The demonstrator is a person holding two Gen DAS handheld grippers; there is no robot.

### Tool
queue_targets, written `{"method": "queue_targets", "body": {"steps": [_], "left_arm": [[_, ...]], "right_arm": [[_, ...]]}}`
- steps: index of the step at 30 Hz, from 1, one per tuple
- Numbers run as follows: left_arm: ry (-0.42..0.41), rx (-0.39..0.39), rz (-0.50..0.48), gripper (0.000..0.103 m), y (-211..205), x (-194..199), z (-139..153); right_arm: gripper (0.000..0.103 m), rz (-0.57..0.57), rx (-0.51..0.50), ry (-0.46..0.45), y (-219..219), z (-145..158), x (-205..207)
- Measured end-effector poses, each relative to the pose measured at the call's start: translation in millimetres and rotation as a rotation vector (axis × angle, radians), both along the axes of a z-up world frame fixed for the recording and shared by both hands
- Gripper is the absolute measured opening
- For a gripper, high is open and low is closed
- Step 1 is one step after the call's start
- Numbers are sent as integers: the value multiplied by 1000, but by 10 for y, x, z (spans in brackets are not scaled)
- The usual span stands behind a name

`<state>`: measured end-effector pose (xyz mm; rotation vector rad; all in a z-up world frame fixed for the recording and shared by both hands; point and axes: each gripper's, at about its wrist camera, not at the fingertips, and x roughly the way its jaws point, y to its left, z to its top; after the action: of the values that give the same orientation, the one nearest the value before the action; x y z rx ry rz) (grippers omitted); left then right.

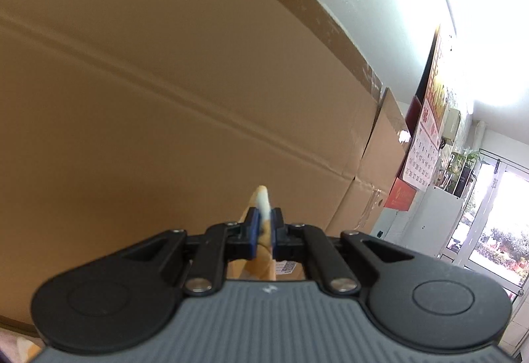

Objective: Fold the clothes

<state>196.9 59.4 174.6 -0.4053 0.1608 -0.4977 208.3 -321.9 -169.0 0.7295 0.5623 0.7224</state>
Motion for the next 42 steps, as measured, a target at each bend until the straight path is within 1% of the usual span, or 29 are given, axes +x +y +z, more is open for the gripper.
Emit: {"method": "queue_targets", "body": {"steps": [1,3,4,5,6,8,9,11,12,14,17,20,22,23,24,26,27,28,29,30,31,32,34,35,36,38,39,41,42], "left_arm": [[-3,-17,15,0,46,-50,14],[-11,-43,63,0,145,-170,39],[-13,-53,97,0,202,-234,43],[-10,-64,135,0,254,-297,39],[-6,-72,164,0,311,-351,27],[4,-81,195,0,436,-432,-21],[11,-73,203,0,495,-462,-58],[36,-23,195,1,591,-478,-182],[63,-5,187,1,620,-465,-276],[148,18,151,1,661,-385,-534],[277,34,63,1,657,-200,-981],[374,57,-27,2,580,-5,-1403],[424,115,-98,23,459,126,-1616],[439,158,-114,42,385,195,-1696],[447,202,-117,51,322,250,-1764],[465,285,-110,54,188,371,-1888],[487,309,-110,54,132,446,-1963],[516,314,-116,54,126,504,-2048],[545,308,-123,54,109,556,-2120],[570,298,-132,54,93,597,-2178],[581,288,-138,54,75,621,-2217],[573,286,-141,54,50,619,-2239],[546,311,-146,51,-1,580,-2265],[536,333,-139,37,-39,570,-2268],[531,349,-136,5,-74,565,-2268],[523,366,-125,3,-98,534,-2258],[503,359,-119,2,-95,501,-2222],[457,317,-113,2,-52,423,-2103],[434,279,-112,2,-21,392,-2025]], "right_arm": [[40,42,-71,-13,212,90,-13],[41,51,-223,-64,583,215,-45],[44,47,-288,-95,731,251,-52],[50,44,-349,-124,868,281,-54],[51,22,-376,-123,935,287,-42],[49,-34,-408,-104,1026,286,-10],[49,-81,-420,-78,1025,282,-4],[49,-131,-417,-60,956,257,-43],[49,-151,-413,-54,919,243,-66],[49,-155,-429,-42,891,211,-106],[49,-141,-433,-34,862,126,-178],[49,-112,-433,-34,884,1,-227],[49,-89,-440,-41,925,-80,-251],[49,-78,-446,-48,948,-114,-269],[50,-74,-432,-60,942,-121,-290],[49,-86,-404,-71,906,-123,-303],[47,-88,-393,-59,890,-137,-284],[33,-90,-394,-39,890,-151,-251],[16,-92,-400,-18,896,-165,-216],[10,-94,-406,2,901,-178,-181],[8,-95,-416,6,920,-176,-166],[8,-93,-422,4,935,-175,-160],[8,-87,-433,1,959,-176,-148],[8,-86,-431,2,950,-179,-151],[8,-85,-421,7,935,-186,-147],[8,-83,-396,19,903,-200,-134],[8,-82,-383,25,886,-207,-130],[7,-83,-372,31,878,-212,-122],[7,-84,-378,29,894,-210,-118]]}}
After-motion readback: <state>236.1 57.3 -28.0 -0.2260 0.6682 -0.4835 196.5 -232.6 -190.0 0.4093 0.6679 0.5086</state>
